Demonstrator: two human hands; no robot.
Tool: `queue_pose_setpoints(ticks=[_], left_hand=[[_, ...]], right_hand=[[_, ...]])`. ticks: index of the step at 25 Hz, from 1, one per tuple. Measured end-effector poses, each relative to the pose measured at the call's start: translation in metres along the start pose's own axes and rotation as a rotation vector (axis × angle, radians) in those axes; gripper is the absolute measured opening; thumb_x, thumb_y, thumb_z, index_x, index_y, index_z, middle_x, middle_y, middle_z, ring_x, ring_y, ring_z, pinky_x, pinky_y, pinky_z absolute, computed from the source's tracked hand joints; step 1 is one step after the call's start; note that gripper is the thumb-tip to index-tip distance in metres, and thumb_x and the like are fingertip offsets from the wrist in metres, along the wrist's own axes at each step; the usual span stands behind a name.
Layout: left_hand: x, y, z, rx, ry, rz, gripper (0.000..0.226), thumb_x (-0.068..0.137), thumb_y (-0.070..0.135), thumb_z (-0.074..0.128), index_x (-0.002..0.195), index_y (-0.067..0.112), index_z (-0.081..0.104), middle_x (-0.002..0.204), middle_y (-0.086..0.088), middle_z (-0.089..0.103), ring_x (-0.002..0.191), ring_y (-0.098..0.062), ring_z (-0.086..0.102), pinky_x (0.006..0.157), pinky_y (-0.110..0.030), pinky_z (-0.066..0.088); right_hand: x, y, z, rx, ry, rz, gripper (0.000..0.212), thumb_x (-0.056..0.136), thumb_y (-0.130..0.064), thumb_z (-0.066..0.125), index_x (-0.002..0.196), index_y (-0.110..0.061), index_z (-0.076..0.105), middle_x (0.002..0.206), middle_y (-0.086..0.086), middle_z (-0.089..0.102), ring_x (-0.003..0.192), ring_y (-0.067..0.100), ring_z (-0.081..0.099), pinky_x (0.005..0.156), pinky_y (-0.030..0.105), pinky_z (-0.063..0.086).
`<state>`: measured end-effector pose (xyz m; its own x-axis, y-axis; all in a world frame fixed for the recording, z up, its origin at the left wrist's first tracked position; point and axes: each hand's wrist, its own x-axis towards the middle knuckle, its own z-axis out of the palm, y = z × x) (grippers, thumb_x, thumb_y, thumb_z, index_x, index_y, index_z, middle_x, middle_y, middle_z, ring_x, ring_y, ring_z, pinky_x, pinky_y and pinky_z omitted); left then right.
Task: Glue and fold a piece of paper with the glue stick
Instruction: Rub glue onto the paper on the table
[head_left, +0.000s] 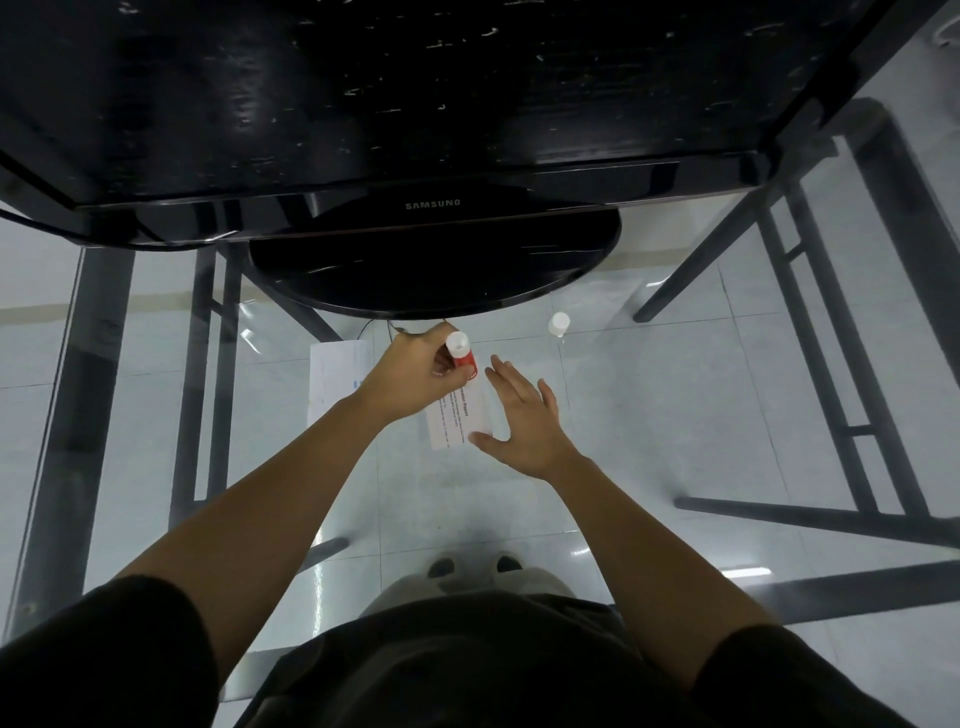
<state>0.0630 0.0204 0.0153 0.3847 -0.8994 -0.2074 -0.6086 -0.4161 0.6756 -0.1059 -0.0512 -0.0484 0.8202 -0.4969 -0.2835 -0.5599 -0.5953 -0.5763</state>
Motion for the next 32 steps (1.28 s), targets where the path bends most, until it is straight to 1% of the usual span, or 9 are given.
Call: queue_pose_setpoints(ticks=[3,5,8,12,17,23,26,30,32], left_hand=[[0.002,0.002,0.001,-0.001,0.064,-0.004,0.029,0.085,0.030,0.064,0.106,0.016,0.050,0.104,-0.007,0.068,0.092,-0.020,0.065,0.067,-0.019,0.043],[0.004,0.002,0.000,-0.020,0.080,0.012,0.027,0.084,0.030,0.065,0.102,0.017,0.050,0.099,-0.003,0.067,0.088,-0.016,0.064,0.064,-0.013,0.041],[0.005,0.003,0.001,0.042,0.049,0.037,0.028,0.086,0.029,0.063,0.107,0.013,0.051,0.101,-0.010,0.068,0.089,-0.022,0.063,0.067,-0.022,0.044],[0.005,0.006,-0.009,-0.041,0.258,0.044,0.030,0.085,0.025,0.064,0.109,0.010,0.054,0.099,-0.010,0.066,0.087,-0.016,0.060,0.072,-0.023,0.046],[-0.019,-0.002,-0.009,-0.092,0.141,-0.002,0.030,0.082,0.030,0.068,0.104,0.016,0.054,0.098,0.002,0.064,0.085,-0.007,0.058,0.067,-0.012,0.043],[-0.036,-0.012,0.001,-0.086,-0.012,0.034,0.028,0.081,0.032,0.068,0.104,0.020,0.056,0.106,-0.003,0.069,0.090,-0.015,0.066,0.070,-0.008,0.045],[-0.034,-0.014,0.001,-0.060,-0.028,0.013,0.029,0.083,0.032,0.066,0.106,0.019,0.054,0.111,-0.005,0.068,0.093,-0.018,0.066,0.071,-0.016,0.049],[-0.031,-0.015,-0.001,-0.046,0.079,0.006,0.026,0.084,0.034,0.064,0.103,0.019,0.053,0.107,-0.004,0.068,0.091,-0.014,0.065,0.068,-0.018,0.051],[-0.031,-0.013,0.000,-0.086,-0.006,0.037,0.028,0.082,0.034,0.067,0.103,0.021,0.055,0.104,-0.001,0.069,0.088,-0.011,0.064,0.070,-0.017,0.052]], right_hand=[[0.000,0.000,0.001,0.006,0.000,0.003,0.083,0.084,-0.050,0.057,0.147,-0.019,0.013,0.159,-0.002,0.007,0.145,0.015,0.006,0.115,0.043,-0.005],[0.001,0.001,0.002,0.012,-0.001,0.005,0.084,0.084,-0.050,0.057,0.147,-0.019,0.013,0.159,-0.003,0.007,0.145,0.014,0.005,0.114,0.043,-0.006],[0.001,0.002,0.003,0.005,0.002,0.004,0.084,0.083,-0.051,0.058,0.147,-0.019,0.013,0.159,-0.002,0.007,0.145,0.015,0.005,0.115,0.043,-0.005],[0.001,0.001,0.002,0.019,0.010,0.003,0.083,0.082,-0.051,0.059,0.146,-0.022,0.015,0.159,-0.002,0.010,0.145,0.017,0.008,0.115,0.046,-0.003],[-0.004,0.000,-0.001,-0.052,-0.005,-0.069,0.064,0.086,-0.050,0.053,0.142,-0.032,0.028,0.159,0.000,0.007,0.146,0.020,0.004,0.114,0.050,-0.005],[-0.007,-0.001,-0.013,-0.293,-0.143,-0.144,0.059,0.097,-0.047,0.029,0.148,-0.028,0.006,0.159,-0.005,-0.006,0.146,0.020,-0.008,0.114,0.051,-0.006],[-0.008,-0.002,-0.020,-0.342,-0.165,-0.132,0.064,0.096,-0.045,0.034,0.148,-0.027,0.003,0.159,-0.007,-0.003,0.146,0.020,-0.006,0.115,0.051,-0.002],[-0.005,-0.005,-0.025,-0.285,-0.178,-0.095,0.069,0.093,-0.047,0.041,0.148,-0.026,0.006,0.159,-0.008,0.000,0.146,0.018,-0.002,0.115,0.050,0.000],[-0.004,-0.004,-0.027,-0.276,-0.175,-0.075,0.072,0.092,-0.050,0.043,0.148,-0.025,0.007,0.159,-0.005,-0.002,0.146,0.017,-0.002,0.115,0.048,0.001]])
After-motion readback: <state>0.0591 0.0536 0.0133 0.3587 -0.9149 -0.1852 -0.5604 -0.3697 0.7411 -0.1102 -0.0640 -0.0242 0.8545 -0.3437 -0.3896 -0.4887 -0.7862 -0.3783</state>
